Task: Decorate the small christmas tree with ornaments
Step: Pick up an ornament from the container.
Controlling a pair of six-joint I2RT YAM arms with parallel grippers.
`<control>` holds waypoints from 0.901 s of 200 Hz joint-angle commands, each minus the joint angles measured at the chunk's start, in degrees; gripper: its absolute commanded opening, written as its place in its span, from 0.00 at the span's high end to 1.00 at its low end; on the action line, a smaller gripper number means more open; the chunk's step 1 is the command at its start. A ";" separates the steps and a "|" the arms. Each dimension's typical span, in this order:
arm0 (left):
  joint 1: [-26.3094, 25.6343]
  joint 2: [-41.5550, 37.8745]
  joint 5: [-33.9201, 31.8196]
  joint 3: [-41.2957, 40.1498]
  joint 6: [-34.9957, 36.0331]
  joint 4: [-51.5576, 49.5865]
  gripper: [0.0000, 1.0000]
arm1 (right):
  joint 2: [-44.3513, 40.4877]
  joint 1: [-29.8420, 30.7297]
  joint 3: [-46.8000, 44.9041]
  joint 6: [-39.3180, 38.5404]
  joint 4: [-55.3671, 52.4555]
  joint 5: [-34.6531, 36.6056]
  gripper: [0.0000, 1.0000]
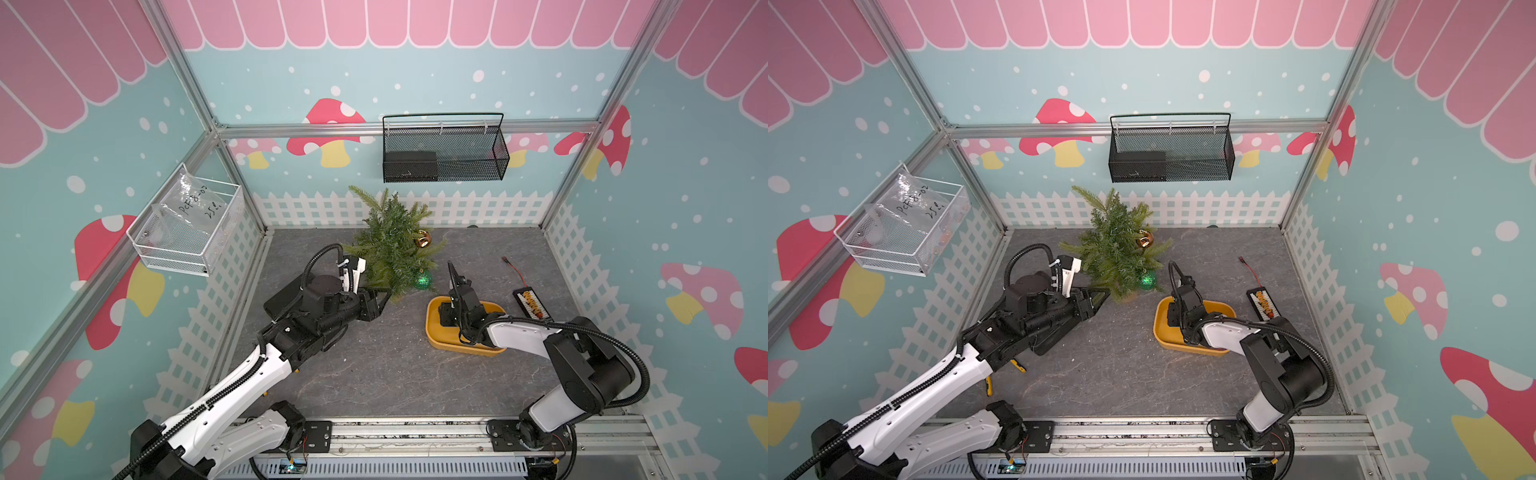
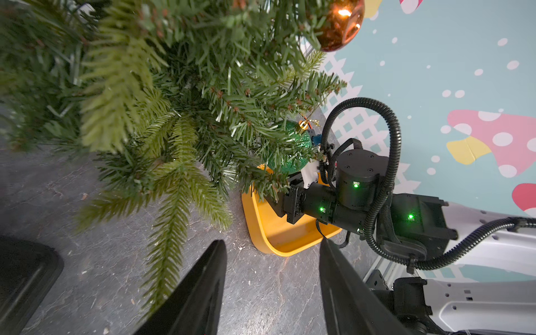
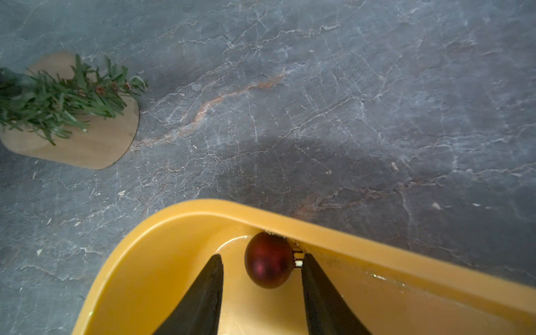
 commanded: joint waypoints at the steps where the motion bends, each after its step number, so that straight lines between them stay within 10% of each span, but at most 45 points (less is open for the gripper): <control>1: -0.11 -1.03 -1.10 -0.77 0.39 -0.86 0.46 | 1.62 0.24 1.48 -0.51 0.48 3.38 0.53; 106: 0.44 -0.75 -1.57 -0.37 0.75 -1.38 0.49 | 3.52 0.24 1.74 -2.09 -0.13 4.14 0.66; 180: 0.45 -0.21 -0.71 0.99 0.68 -0.82 0.49 | -14.10 -1.41 -2.08 -1.16 -2.09 -2.72 0.67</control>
